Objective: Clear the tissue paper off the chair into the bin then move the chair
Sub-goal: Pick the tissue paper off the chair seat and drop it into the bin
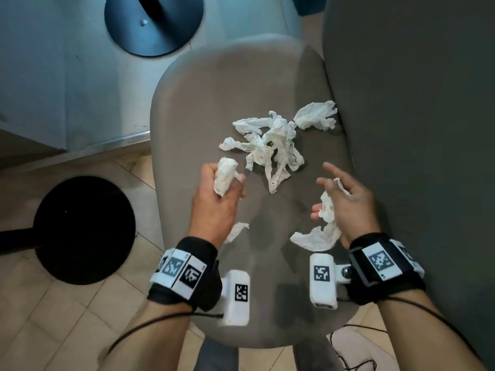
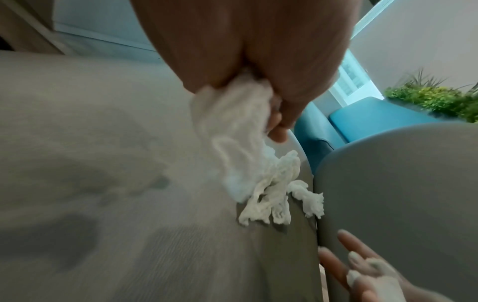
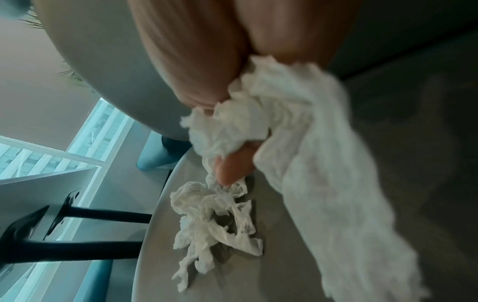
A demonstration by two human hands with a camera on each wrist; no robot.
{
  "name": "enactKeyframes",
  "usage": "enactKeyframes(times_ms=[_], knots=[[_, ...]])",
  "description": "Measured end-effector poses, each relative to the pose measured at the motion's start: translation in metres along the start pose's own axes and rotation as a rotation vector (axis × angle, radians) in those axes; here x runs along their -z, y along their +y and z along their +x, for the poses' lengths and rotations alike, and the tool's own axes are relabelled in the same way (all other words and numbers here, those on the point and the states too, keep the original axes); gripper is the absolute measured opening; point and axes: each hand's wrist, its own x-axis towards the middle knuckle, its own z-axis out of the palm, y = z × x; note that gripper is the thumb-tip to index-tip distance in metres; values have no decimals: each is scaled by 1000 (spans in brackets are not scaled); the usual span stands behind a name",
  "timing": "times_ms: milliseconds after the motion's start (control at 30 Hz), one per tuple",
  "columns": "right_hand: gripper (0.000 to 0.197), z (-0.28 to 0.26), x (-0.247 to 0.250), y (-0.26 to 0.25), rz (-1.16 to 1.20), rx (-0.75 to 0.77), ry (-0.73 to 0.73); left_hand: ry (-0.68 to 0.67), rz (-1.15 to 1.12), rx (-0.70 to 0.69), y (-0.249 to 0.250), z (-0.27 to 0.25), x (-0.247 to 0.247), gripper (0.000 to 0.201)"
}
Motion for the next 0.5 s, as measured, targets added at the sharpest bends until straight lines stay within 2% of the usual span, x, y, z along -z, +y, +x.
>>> enactKeyframes(times_ms=[100,200,300,367,433,500], knots=[[26,-11,8,5,-76,28,-37,13,39,-14,4,-40,-2,32],[20,-25,13,8,-127,60,-64,63,22,41,8,-81,-3,49],[54,-38,15,9,-221,-10,-68,156,0,131,8,-121,-3,59],[66,-49,14,5,-277,-35,-71,193,-85,269,13,-149,-4,65],[64,-63,10,-1,-281,-6,-118,250,-135,358,17,-174,-4,57],[56,-81,6,-7,-251,45,-201,302,-145,352,15,-198,-4,43]])
